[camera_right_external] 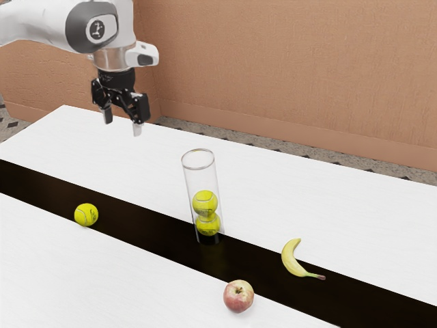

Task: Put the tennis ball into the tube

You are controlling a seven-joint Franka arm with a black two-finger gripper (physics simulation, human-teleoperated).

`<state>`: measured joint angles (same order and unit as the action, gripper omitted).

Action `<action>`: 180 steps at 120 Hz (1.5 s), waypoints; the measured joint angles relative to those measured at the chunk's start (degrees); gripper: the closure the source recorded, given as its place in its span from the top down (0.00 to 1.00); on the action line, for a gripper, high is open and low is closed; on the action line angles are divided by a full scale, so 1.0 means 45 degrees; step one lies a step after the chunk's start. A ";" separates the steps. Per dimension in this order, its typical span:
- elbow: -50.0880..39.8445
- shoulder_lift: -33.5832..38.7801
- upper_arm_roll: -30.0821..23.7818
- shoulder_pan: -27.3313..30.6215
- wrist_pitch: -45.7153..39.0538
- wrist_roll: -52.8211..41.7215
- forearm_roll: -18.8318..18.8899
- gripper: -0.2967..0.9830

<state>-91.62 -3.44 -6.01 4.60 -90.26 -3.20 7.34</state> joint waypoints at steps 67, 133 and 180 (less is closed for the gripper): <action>-0.4786 -0.0101 0.1115 0.1397 -0.1578 -0.1889 0.0661 0.77; -0.4870 -0.3366 0.2496 0.2375 -0.6641 -0.2502 -0.0156 0.77; -0.4481 -0.4103 0.2684 0.2498 -0.7691 -0.2773 -0.0774 0.57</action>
<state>-111.78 -21.90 6.07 15.84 -124.87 -15.68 3.85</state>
